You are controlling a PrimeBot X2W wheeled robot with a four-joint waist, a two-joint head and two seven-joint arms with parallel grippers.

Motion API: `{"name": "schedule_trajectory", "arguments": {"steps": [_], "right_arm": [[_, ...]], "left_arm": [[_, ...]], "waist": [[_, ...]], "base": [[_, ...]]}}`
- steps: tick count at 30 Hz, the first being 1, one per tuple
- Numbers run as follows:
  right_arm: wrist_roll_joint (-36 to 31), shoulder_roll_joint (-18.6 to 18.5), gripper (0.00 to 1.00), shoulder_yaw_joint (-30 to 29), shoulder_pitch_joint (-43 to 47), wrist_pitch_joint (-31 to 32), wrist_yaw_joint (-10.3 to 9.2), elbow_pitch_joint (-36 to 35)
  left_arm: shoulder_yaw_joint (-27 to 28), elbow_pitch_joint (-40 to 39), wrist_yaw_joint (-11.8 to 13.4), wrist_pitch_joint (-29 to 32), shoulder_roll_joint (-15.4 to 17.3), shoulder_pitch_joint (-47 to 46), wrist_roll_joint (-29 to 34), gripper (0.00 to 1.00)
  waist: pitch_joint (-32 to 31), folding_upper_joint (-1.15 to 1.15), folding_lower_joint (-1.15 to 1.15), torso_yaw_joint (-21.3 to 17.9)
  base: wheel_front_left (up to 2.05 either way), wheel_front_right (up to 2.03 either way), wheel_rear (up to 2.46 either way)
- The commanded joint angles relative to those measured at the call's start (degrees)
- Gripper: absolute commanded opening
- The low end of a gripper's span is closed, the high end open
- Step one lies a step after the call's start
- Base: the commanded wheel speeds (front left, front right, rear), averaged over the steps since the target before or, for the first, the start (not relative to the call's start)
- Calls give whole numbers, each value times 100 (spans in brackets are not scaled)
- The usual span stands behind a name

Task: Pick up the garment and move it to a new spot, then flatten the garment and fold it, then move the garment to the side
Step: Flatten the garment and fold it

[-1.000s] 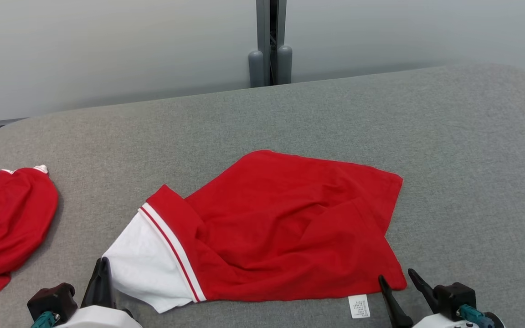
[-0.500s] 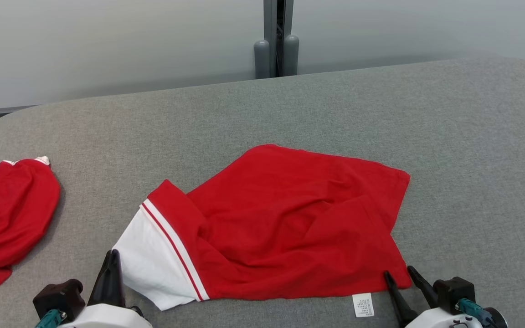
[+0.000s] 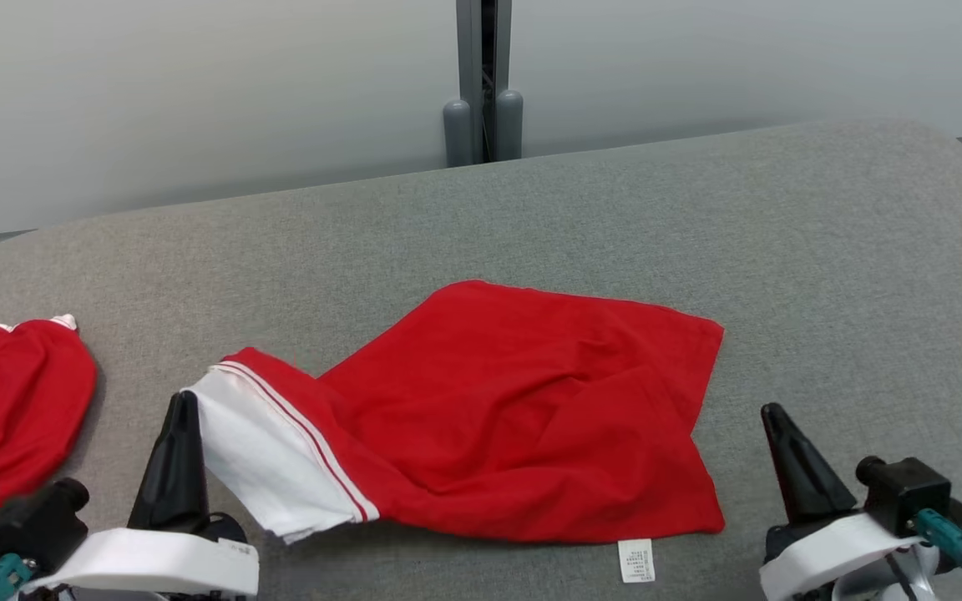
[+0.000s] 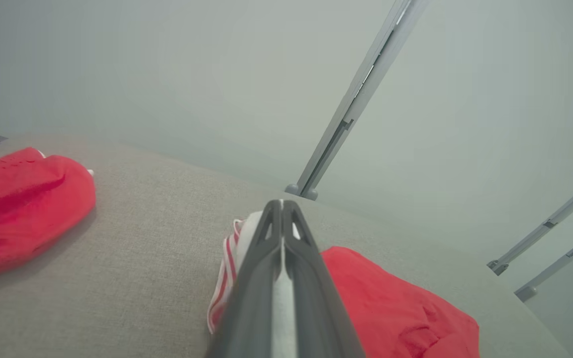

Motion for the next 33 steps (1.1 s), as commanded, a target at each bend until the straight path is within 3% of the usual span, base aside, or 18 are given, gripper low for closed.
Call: {"name": "schedule_trajectory", "arguments": {"steps": [1,6,7,8,9,20,21,22,24,25,29,33], "right_arm": [[48,-59,0,-26,-19,-29,-2,-81],[393,-190,0,46,97,70,-2,-86],[498,-227,6,234,115,161,0,-25],[600,-296,57,421,138,260,0,34],[707,-394,100,591,157,333,-2,112],[1076,-322,100,1515,-54,159,-2,1331],[1113,-304,92,1530,-109,137,-2,1449],[1114,-299,53,1562,-151,123,-2,1541],[1139,-287,30,1641,-255,86,-2,1712],[1148,-284,0,1719,-301,75,-2,1790],[1235,-381,0,1736,-484,5,-2,1867],[1536,-434,0,1479,-575,-27,-2,1372]], "left_arm": [[45,-70,-38,2,26,-123,-60,0],[210,-137,-122,113,124,-212,-296,0],[228,-119,-121,128,143,-218,-309,0],[248,-90,-118,124,155,-202,-325,0],[255,-59,-111,112,147,-180,-344,0],[126,335,-178,-104,63,-222,-382,0],[122,358,-188,-112,63,-243,-388,0],[116,375,-196,-118,64,-264,-391,0],[115,406,-197,-124,67,-298,-396,0],[118,419,-202,-126,67,-308,-403,0],[171,460,-233,-158,64,-322,-505,0],[283,399,-345,-202,32,-448,-773,0]], "waist": [[-21,0,0,-22],[-80,0,0,-69],[-82,0,0,-74],[-74,0,0,-77],[-60,0,0,-72],[138,0,0,32],[142,0,0,37],[146,0,0,44],[150,0,0,52],[152,0,0,55],[127,0,0,53],[44,0,0,19]], "base": [[0,0,0],[0,0,0],[0,0,0],[0,0,0],[0,0,0],[0,0,0],[0,0,0],[0,0,0],[0,0,0],[0,0,0],[0,0,0],[0,0,0]]}}
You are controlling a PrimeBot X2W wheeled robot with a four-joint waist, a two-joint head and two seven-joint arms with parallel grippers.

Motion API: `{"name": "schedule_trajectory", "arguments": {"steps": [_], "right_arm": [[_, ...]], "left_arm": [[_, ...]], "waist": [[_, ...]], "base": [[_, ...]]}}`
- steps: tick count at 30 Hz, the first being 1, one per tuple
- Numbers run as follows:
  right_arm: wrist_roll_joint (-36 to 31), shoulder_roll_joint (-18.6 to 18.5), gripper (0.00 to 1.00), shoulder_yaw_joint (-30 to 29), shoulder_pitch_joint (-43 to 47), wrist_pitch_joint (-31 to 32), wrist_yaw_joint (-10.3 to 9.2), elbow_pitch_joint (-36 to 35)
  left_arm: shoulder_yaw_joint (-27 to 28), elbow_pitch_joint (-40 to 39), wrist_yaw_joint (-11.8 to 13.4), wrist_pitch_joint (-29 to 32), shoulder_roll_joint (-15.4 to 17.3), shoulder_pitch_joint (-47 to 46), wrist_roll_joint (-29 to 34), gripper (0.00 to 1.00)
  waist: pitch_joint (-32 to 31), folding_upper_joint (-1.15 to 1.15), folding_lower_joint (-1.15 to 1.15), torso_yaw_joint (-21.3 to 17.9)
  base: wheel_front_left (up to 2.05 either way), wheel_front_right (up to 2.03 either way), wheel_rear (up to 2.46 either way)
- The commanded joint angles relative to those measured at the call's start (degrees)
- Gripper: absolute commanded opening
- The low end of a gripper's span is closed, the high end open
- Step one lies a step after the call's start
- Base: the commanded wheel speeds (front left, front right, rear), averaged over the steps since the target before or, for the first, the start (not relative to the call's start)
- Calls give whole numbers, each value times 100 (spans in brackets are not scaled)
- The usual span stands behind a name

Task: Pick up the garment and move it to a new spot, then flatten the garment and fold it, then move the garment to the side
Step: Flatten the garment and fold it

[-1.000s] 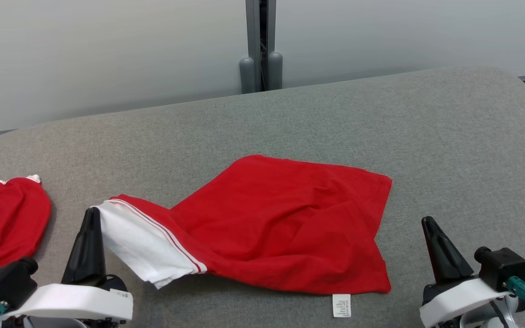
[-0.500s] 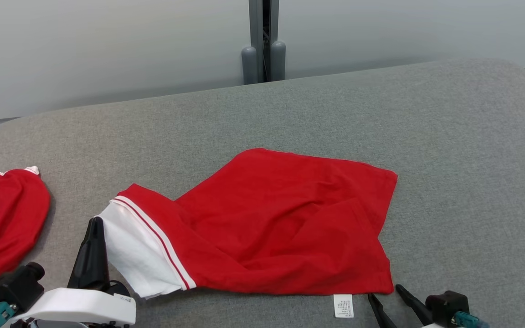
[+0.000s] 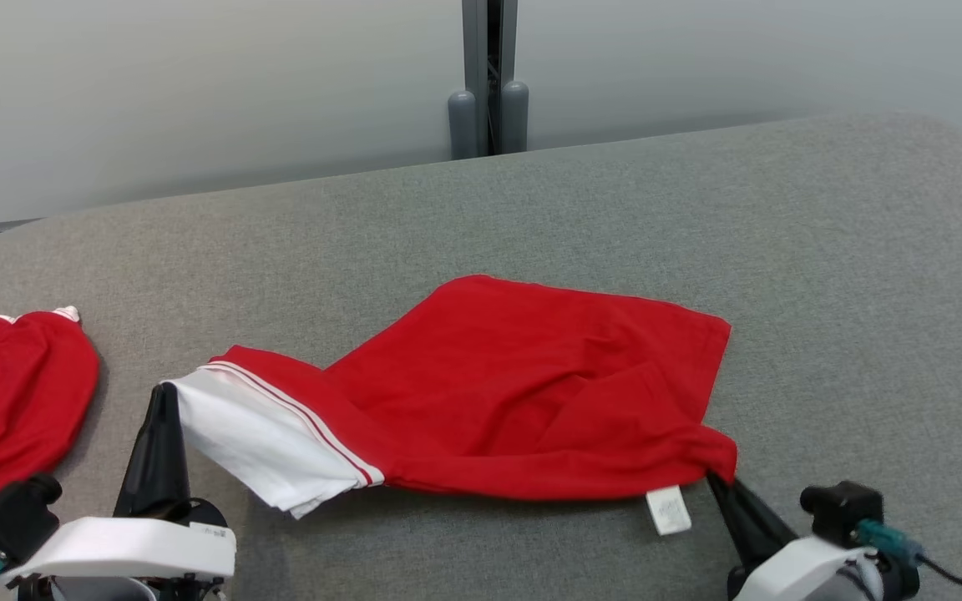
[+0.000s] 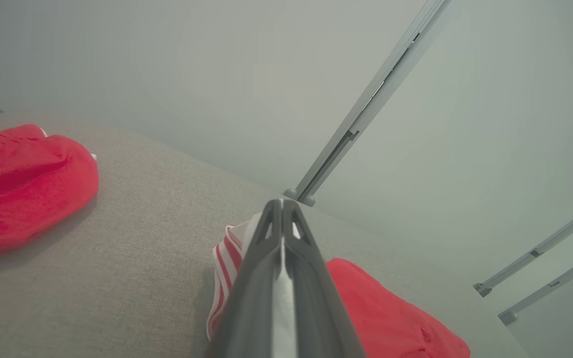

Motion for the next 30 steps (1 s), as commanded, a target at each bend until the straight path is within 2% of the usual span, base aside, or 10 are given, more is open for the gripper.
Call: {"name": "schedule_trajectory", "arguments": {"steps": [1,7,10,15,21,27,30], "right_arm": [[165,-110,0,-232,-114,-40,-3,-443],[532,-467,0,-819,-76,-39,-3,-1912],[662,-703,0,-958,-247,-41,-3,-2472],[879,-1002,0,-1082,-643,87,-3,-3004],[1005,-1480,0,-1127,-1542,479,-3,-3484],[1003,-1796,0,-1203,-2496,780,-3,-3610],[1051,-1808,0,-1096,-2852,971,-2,-3481]], "left_arm": [[81,-86,-110,-27,-5,-207,-216,0],[212,-308,-328,109,-120,-658,-1049,0],[245,-463,-311,296,-152,-999,-1477,0],[288,-706,-271,641,-141,-1606,-1948,0],[342,-980,-88,1120,-43,-2890,-2406,0],[311,-807,67,1294,174,-4285,-2297,0],[259,-542,102,1338,283,-4789,-2184,0]], "waist": [[-67,0,0,-34],[-326,0,0,-92],[-429,0,0,-115],[-494,0,0,-120],[-604,0,0,-86],[-684,0,0,-46],[-690,0,0,-49]], "base": [[0,0,0],[0,0,0],[0,0,0],[0,0,0],[0,0,0],[0,0,0],[0,0,0]]}}
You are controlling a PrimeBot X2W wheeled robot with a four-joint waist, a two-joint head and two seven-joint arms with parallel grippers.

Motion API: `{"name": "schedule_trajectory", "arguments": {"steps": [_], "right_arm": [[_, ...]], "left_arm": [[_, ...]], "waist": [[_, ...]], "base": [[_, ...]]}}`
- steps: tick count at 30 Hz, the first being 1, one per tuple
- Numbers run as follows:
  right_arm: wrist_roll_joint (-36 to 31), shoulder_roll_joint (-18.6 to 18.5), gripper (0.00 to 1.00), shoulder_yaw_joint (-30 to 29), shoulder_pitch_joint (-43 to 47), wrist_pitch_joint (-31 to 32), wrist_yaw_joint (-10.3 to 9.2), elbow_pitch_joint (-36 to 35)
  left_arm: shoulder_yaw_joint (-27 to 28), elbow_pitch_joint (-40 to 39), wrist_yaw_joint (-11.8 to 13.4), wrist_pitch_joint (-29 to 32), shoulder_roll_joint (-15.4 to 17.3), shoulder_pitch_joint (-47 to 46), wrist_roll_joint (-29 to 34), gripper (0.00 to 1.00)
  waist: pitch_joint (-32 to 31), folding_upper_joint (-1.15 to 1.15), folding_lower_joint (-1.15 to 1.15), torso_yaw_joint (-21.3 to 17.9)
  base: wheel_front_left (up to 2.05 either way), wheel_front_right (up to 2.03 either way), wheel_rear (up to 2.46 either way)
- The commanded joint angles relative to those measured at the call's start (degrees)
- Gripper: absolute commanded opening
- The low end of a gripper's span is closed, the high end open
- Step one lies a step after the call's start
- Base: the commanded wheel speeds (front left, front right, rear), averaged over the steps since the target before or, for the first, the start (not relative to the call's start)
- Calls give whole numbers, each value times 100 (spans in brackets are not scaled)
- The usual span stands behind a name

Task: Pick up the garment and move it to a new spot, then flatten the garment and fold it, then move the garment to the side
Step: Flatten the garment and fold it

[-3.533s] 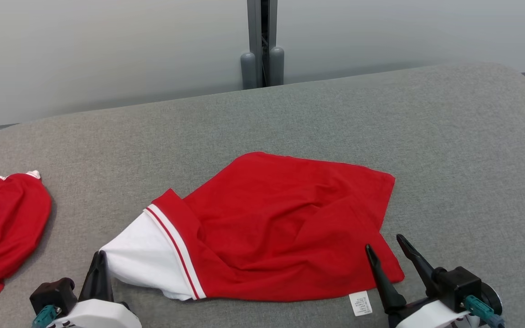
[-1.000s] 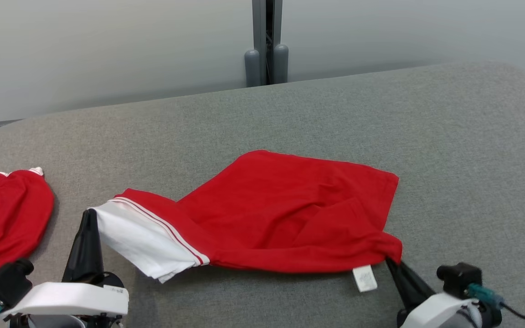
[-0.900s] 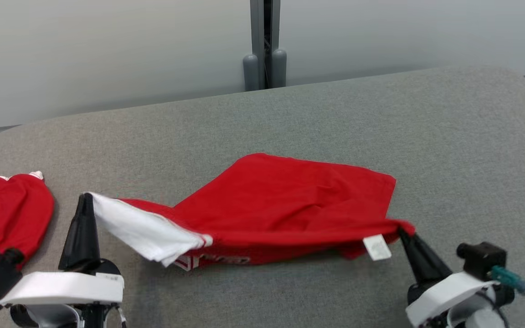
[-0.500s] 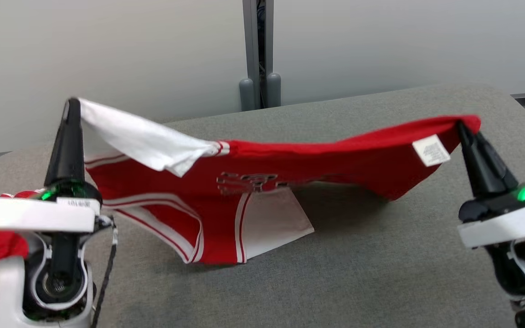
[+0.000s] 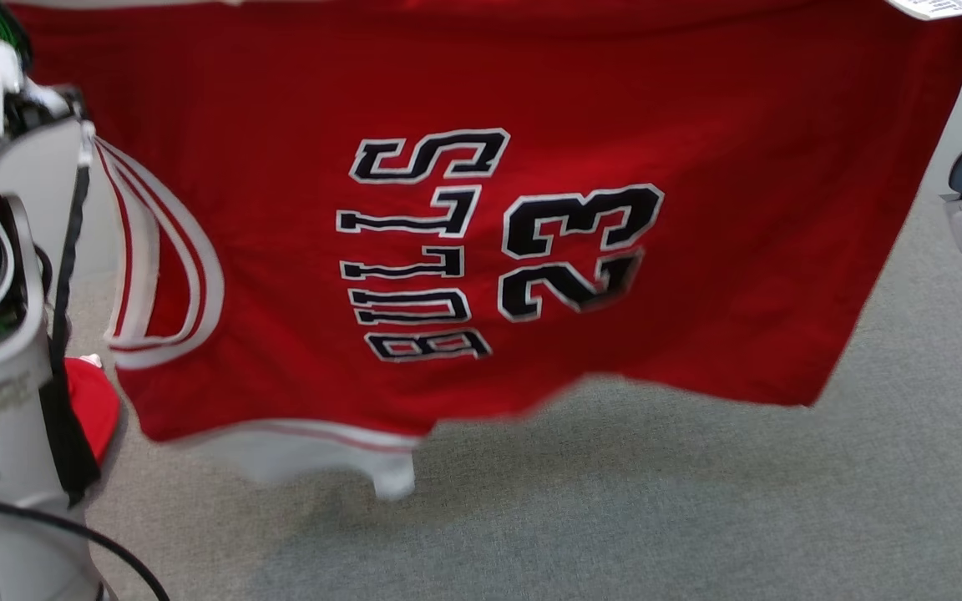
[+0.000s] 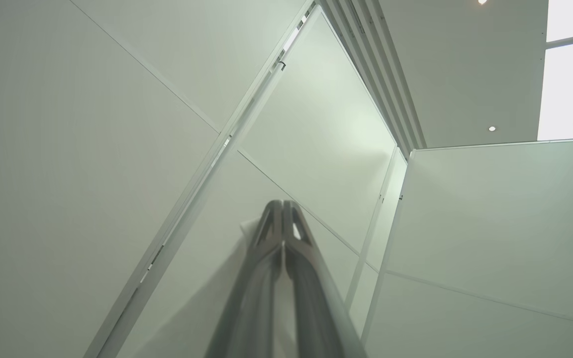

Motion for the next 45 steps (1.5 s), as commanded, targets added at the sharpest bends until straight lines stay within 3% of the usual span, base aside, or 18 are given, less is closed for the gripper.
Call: {"name": "schedule_trajectory", "arguments": {"steps": [1,8,14,21,25,30,37,41,45], "right_arm": [[8,-27,0,90,-128,100,0,123],[15,169,0,635,-756,229,0,1019],[-57,480,0,1056,-1868,161,0,2260],[-354,829,0,1315,-3852,-420,0,3754],[-615,1028,0,1281,-4885,-848,0,4627],[-780,1180,0,1322,-5400,-965,0,5181],[-738,1166,0,1331,-5232,-972,0,5427],[-482,1079,0,1482,-4764,-973,0,5500],[66,1004,0,2021,-4143,-911,0,5482]], "left_arm": [[-24,176,34,16,64,-169,94,0],[-212,1504,-213,-200,313,-750,538,0],[-572,2952,-543,-678,431,-1791,1140,0],[-972,4536,-1049,-1531,354,-3847,1764,0],[-1180,5353,-1156,-2278,200,-4937,2157,0],[-1285,5874,-1316,-2586,38,-5524,2335,0],[-1100,5684,-1411,-2634,-225,-4988,1962,0],[-1195,5216,-1415,-2636,-273,-4054,1469,0],[-1539,4858,-1417,-2638,-230,-2972,1015,0]], "waist": [[18,0,0,-2],[328,0,0,14],[1172,0,0,72],[2596,0,0,161],[3228,0,0,204],[3661,0,0,309],[4069,0,0,590],[4009,0,0,739],[3765,0,0,827]], "base": [[0,0,0],[0,0,0],[0,0,0],[0,0,0],[0,0,0],[0,0,0],[0,0,0],[0,0,0],[0,0,0]]}}
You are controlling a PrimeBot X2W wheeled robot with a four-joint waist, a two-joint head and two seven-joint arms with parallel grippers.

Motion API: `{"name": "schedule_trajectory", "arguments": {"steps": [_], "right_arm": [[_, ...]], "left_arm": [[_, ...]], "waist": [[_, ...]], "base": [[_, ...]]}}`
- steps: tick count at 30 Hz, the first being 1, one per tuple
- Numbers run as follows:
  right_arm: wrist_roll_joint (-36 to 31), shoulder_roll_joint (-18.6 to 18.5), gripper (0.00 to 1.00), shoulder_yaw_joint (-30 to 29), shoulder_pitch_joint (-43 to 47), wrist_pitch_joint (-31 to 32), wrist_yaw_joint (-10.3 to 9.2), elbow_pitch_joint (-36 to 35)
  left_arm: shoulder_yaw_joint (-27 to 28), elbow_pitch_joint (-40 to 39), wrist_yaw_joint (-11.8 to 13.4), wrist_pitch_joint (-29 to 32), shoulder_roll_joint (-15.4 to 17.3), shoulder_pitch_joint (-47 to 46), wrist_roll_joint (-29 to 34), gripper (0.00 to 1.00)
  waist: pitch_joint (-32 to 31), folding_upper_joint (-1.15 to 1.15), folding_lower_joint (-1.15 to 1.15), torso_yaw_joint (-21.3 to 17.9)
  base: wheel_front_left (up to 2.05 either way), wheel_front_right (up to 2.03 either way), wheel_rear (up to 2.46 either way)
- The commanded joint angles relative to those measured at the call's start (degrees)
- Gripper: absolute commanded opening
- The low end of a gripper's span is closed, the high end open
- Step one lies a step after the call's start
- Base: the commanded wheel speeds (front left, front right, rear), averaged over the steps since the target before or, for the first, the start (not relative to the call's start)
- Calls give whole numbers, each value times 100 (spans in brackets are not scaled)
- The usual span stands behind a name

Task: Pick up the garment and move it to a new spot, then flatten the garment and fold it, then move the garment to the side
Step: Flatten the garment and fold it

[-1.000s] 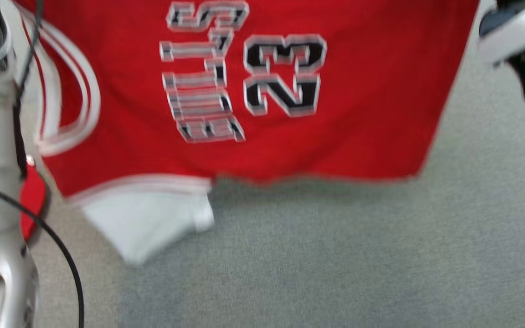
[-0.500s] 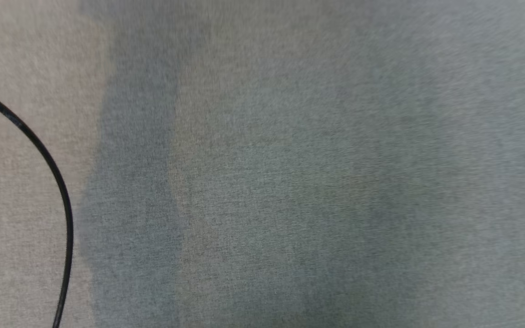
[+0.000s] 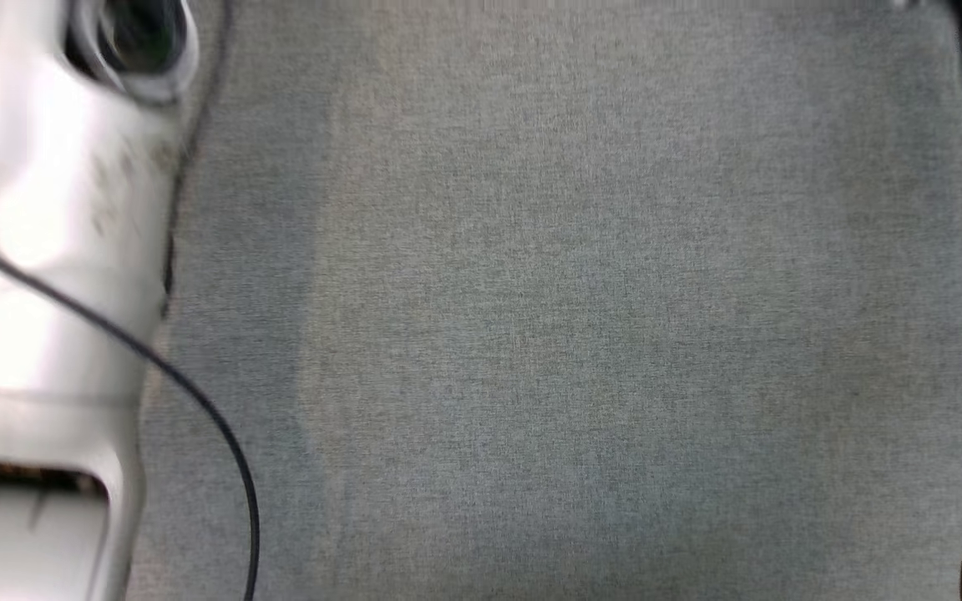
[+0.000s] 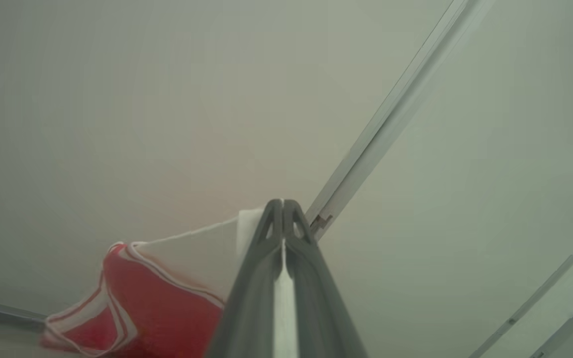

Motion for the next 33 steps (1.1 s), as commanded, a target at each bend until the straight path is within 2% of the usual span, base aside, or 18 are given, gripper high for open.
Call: {"name": "schedule_trajectory", "arguments": {"steps": [1,4,9,16,23,25,33], "right_arm": [[230,-108,0,124,185,59,-2,-108],[1274,-554,0,712,975,418,-2,-760],[2290,-1348,0,1258,1841,432,-2,-1623],[3011,-2136,0,1699,2925,101,-2,-2259],[3218,-2418,0,1784,4006,-64,-2,-2633],[3196,-2444,0,1770,4142,-70,-2,-2662],[2776,-2524,0,992,5458,-66,-2,-3153]], "left_arm": [[-115,-181,-31,-7,59,212,-149,0],[-453,-927,-29,31,450,1485,-558,0],[-251,-1909,-1,4,863,3033,-906,0],[-201,-3245,589,64,1067,4916,-1020,0],[-262,-4170,1166,148,1239,6367,-953,0],[-243,-4295,1248,139,1244,6559,-966,0],[-241,-5275,1721,134,1359,7934,-930,0]], "waist": [[-195,0,-1,49],[-600,0,-1,36],[-1025,0,-1,-13],[-1563,0,-1,-37],[-2114,0,-1,-134],[-2181,0,-1,-158],[-2621,0,-1,-188]], "base": [[0,0,0],[0,0,0],[0,0,0],[0,0,0],[0,0,0],[0,0,0],[0,0,0]]}}
